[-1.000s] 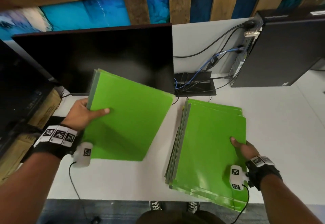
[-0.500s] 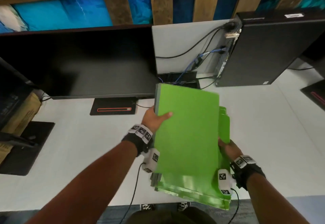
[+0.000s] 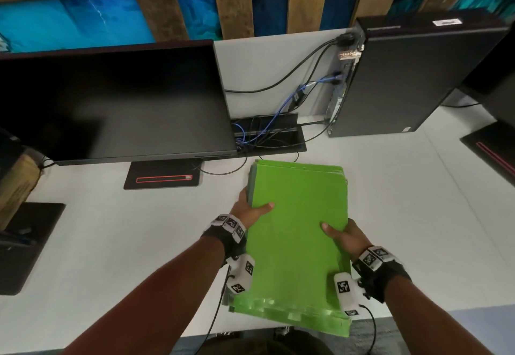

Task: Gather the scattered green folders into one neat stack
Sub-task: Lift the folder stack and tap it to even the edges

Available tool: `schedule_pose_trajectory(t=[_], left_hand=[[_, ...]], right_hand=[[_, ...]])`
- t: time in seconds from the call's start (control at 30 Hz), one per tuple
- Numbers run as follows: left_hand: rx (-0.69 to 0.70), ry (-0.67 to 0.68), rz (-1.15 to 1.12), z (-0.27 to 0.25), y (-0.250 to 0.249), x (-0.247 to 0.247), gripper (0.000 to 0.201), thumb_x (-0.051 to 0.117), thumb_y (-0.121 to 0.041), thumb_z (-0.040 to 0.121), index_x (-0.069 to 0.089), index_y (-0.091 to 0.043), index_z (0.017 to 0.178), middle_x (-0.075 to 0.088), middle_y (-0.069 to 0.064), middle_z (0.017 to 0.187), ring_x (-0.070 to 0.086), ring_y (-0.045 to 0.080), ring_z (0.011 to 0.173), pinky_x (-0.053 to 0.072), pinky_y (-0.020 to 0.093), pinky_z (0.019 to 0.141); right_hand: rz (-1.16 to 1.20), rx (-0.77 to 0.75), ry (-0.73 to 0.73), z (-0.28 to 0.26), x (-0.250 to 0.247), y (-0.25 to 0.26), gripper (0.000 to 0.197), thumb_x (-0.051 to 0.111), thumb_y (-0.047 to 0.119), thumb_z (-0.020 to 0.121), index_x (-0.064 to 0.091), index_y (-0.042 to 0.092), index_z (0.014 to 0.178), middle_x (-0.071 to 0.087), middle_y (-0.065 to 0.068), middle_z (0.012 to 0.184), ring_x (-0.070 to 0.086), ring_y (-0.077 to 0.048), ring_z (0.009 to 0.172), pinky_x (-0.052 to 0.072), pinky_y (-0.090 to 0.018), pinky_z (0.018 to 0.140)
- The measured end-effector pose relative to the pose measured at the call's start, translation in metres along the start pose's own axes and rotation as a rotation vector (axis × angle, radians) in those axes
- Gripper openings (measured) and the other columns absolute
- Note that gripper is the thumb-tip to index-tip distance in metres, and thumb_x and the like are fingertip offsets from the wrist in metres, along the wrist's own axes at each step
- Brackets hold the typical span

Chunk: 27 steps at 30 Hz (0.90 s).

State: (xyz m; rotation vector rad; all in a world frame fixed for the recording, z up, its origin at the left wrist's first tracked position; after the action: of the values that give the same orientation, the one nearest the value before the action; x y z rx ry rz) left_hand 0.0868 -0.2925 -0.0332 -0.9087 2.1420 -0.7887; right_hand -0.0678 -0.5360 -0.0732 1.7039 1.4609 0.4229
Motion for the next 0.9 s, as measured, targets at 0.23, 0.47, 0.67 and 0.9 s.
schedule_pose_trajectory(t=[0.23, 0.47, 0.67, 0.9], left_hand=[[-0.271, 0.185, -0.33, -0.003, -0.002, -0.017, 0.117, 0.086, -0.063, 0.051, 0.035, -0.019, 0.147, 0.032, 0.007, 0.155, 0.03, 0.028, 0.142, 0.02, 0.049, 0.117], [0.183, 0.119, -0.347, -0.047, -0.025, -0.043, 0.1, 0.093, -0.048, 0.047, 0.05, -0.021, 0.133, 0.063, -0.001, 0.13, 0.057, 0.019, 0.123, 0.042, 0.043, 0.107], [0.464, 0.008, -0.456, -0.099, -0.035, -0.114, 0.093, 0.094, -0.031, 0.048, 0.052, -0.014, 0.129, 0.07, 0.0, 0.118, 0.066, 0.016, 0.11, 0.054, 0.034, 0.09], [0.466, 0.002, -0.404, -0.127, 0.006, -0.157, 0.096, 0.095, -0.046, 0.036, 0.055, -0.018, 0.119, 0.072, -0.004, 0.112, 0.067, 0.016, 0.108, 0.053, 0.044, 0.096]], right_hand=[[0.171, -0.162, -0.024, -0.028, -0.005, 0.03, 0.064, 0.076, 0.019, 0.077, 0.043, 0.015, 0.133, 0.064, -0.002, 0.116, 0.064, -0.014, 0.098, 0.052, -0.027, 0.075], [0.202, -0.417, -0.149, -0.064, -0.009, 0.073, 0.108, 0.082, 0.063, 0.044, 0.041, 0.016, 0.132, 0.062, -0.001, 0.119, 0.061, -0.014, 0.106, 0.049, -0.031, 0.086], [0.131, -0.694, -0.155, -0.081, 0.028, 0.124, 0.074, 0.075, -0.004, 0.071, 0.035, 0.011, 0.132, 0.059, 0.021, 0.114, 0.055, 0.015, 0.103, 0.044, -0.01, 0.087], [0.067, -0.632, 0.023, -0.085, 0.09, 0.114, 0.1, 0.081, 0.057, 0.054, 0.038, 0.012, 0.133, 0.059, 0.01, 0.121, 0.056, 0.011, 0.107, 0.048, -0.029, 0.096]])
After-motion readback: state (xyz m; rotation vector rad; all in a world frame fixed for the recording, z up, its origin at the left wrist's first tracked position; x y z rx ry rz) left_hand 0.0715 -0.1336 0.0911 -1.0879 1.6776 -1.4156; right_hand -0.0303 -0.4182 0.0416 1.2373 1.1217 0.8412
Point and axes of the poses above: each hand's wrist, its own z-axis towards the middle knuckle, its own x-axis out of the palm, y = z × x, the point moved 2 cm from there along z, towards the middle knuckle
